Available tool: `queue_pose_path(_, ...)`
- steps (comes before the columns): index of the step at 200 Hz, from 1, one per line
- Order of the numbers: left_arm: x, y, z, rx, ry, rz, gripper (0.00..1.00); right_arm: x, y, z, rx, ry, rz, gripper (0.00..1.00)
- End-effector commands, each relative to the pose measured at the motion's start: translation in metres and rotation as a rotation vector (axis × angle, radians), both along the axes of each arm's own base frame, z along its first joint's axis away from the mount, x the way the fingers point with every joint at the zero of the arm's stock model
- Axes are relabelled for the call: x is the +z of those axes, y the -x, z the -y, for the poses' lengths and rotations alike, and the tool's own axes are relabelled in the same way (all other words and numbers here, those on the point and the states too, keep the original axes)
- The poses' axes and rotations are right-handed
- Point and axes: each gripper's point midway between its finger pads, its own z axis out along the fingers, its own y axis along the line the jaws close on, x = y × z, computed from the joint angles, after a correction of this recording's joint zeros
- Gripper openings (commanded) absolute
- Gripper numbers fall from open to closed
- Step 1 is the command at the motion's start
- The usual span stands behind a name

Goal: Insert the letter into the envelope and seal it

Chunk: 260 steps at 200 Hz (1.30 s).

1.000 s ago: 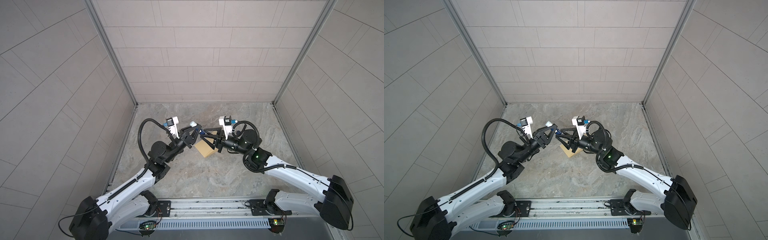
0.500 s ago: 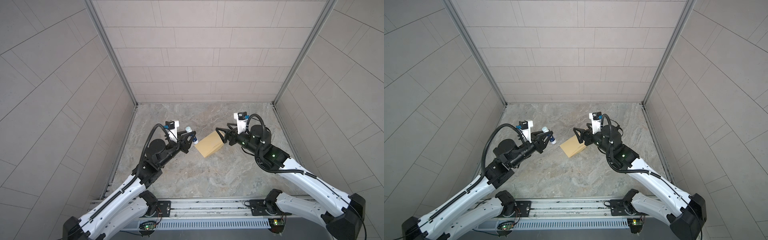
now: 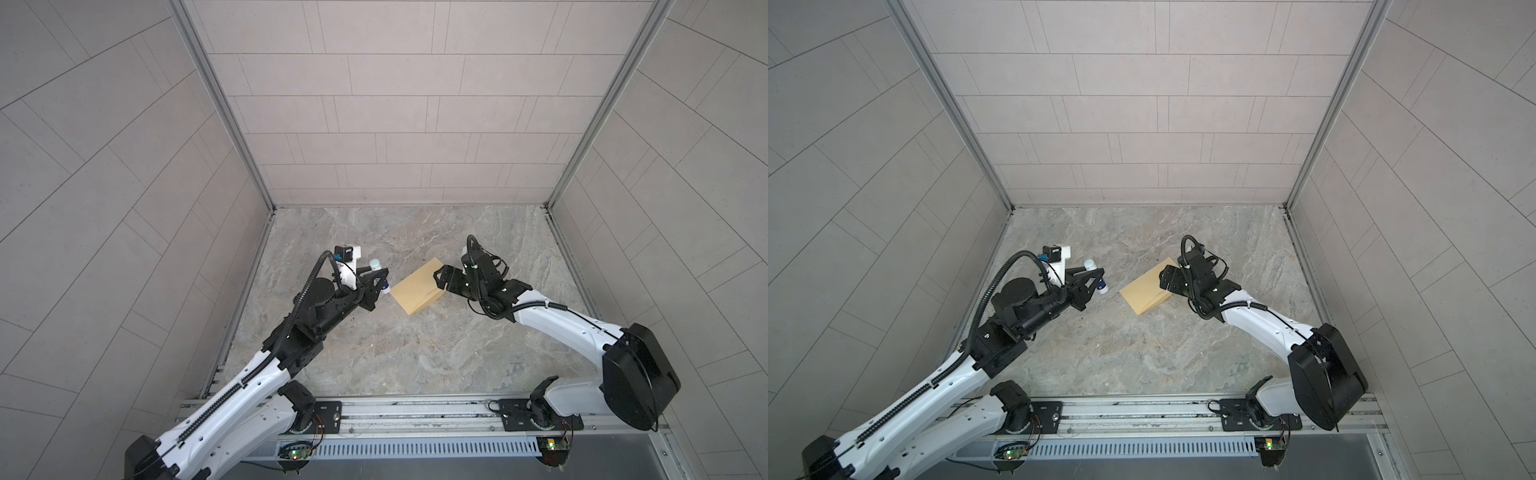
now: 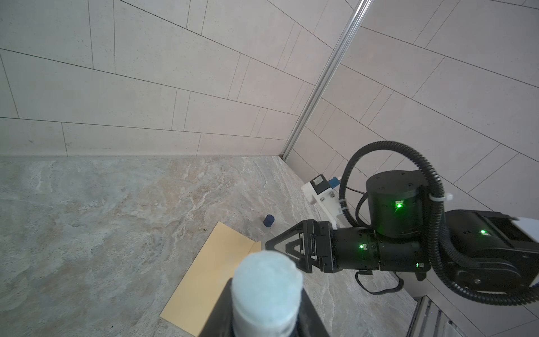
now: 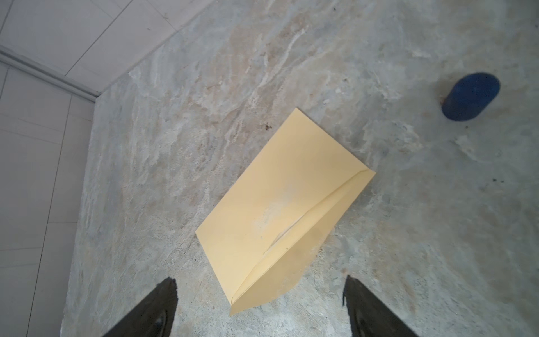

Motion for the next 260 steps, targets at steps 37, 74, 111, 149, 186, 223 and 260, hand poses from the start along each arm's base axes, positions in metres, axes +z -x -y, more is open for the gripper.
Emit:
queue_pose_path(37, 0.001, -0.006, 0.001, 0.011, -0.004, 0.017, 0.00, -0.043, -0.007, -0.006, -0.140, -0.101, -0.183, 0.72)
queue_pose_path(74, 0.000, -0.007, -0.001, 0.020, -0.009, 0.019, 0.00, -0.066, -0.011, -0.011, -0.151, -0.117, -0.261, 0.52)
queue_pose_path(111, -0.003, -0.008, -0.001, 0.022, -0.014, 0.014, 0.00, -0.077, -0.015, -0.010, -0.144, -0.101, -0.275, 0.28)
queue_pose_path(149, -0.003, -0.008, 0.000, 0.019, -0.015, 0.014, 0.00, -0.084, -0.015, -0.007, -0.075, -0.055, -0.276, 0.04)
queue_pose_path(186, -0.004, -0.006, 0.001, 0.006, -0.013, 0.010, 0.00, -0.072, -0.010, -0.011, 0.117, 0.029, -0.236, 0.00)
queue_pose_path(223, -0.007, -0.004, 0.002, -0.006, -0.019, 0.001, 0.00, -0.046, 0.001, -0.017, 0.360, 0.137, -0.177, 0.00)
queue_pose_path(260, -0.009, -0.002, 0.000, -0.005, -0.031, 0.000, 0.00, -0.031, 0.019, -0.012, 0.570, 0.266, -0.191, 0.00)
